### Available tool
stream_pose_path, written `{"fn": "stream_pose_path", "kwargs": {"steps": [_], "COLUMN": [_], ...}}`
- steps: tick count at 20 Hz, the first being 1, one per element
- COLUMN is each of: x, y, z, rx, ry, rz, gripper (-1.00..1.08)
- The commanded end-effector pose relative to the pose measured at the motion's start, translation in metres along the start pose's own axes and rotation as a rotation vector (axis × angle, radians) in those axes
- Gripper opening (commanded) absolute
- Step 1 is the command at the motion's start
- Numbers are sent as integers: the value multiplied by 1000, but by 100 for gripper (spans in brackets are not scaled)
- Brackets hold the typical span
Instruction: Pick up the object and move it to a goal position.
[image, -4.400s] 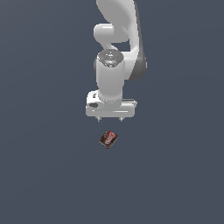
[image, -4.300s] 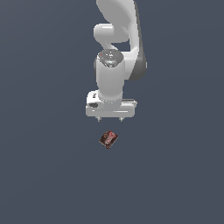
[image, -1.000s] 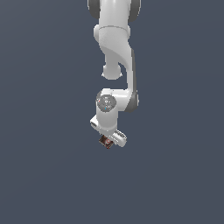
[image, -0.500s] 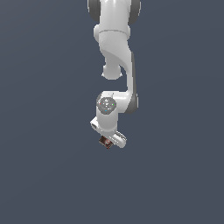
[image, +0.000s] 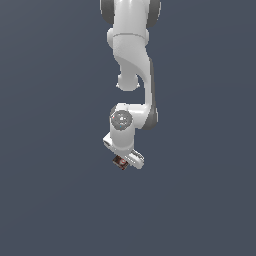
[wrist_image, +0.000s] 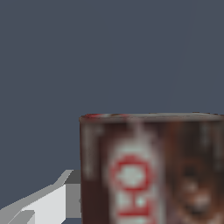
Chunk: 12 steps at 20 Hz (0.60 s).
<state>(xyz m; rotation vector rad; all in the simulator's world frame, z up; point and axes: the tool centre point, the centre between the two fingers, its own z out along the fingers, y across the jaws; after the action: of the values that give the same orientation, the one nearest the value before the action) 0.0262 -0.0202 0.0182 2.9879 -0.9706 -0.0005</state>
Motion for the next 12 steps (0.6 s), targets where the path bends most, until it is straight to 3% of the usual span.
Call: {"fn": "stream_pose_path", "kwargs": {"steps": [1, 12], "x": [1, 14], "y": [2, 29], "z": [-5, -74], "rx": [0, 1], "ry": [1, 1], "rz": [0, 1], "gripper": [-100, -100]}}
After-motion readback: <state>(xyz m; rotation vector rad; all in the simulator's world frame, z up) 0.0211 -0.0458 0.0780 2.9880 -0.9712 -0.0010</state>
